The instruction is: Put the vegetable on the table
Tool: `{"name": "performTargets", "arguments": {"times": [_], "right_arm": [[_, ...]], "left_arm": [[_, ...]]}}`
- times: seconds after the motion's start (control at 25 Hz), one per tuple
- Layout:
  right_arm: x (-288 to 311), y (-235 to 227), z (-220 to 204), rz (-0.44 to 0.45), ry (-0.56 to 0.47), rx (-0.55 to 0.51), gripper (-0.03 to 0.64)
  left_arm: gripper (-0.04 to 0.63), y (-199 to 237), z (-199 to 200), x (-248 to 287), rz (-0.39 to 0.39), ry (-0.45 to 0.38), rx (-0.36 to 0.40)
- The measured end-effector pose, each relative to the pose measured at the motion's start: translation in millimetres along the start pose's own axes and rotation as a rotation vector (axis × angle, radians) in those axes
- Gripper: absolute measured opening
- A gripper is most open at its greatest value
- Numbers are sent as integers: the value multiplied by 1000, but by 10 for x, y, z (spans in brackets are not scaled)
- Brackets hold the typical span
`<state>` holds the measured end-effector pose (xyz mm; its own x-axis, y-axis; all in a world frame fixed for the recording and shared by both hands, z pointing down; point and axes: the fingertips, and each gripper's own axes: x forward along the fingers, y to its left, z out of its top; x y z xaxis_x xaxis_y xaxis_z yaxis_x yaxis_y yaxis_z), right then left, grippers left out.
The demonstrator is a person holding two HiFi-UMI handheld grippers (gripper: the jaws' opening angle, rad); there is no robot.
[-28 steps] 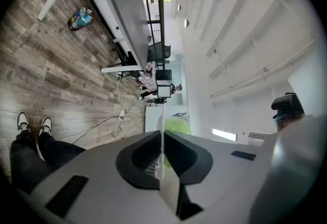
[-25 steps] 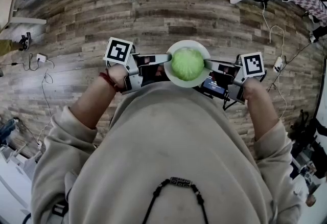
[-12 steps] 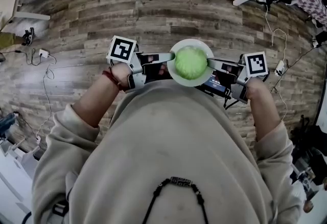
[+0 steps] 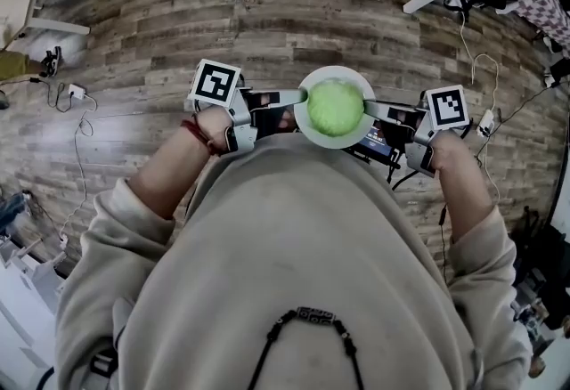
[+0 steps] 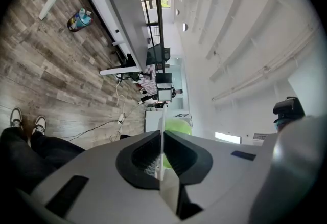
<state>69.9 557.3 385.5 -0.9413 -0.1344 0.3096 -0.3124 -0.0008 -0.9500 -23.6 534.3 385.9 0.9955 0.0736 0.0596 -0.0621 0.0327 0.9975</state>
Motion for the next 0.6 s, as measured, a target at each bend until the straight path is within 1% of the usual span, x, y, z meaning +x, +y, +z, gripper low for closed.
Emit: {"name": "performTargets", "arguments": {"times": [0.16, 0.36, 0.44, 0.52, 0.6], "right_arm": [[-54, -32, -21, 6, -13, -15, 25], [-65, -41, -91, 34, -24, -16, 25], [-89, -56, -122, 35, -25, -11, 25], [-113, -78, -107, 31, -26, -6, 25], [-96, -87, -57, 33, -25, 0, 25]], "left_arm": [[23, 43, -43, 47, -4, -19, -20], [23, 27, -96, 82, 8, -2, 0], [22, 39, -102, 94, 25, -1, 3], [23, 42, -84, 121, 33, -4, 18], [21, 46, -49, 114, 32, -5, 16]]}}
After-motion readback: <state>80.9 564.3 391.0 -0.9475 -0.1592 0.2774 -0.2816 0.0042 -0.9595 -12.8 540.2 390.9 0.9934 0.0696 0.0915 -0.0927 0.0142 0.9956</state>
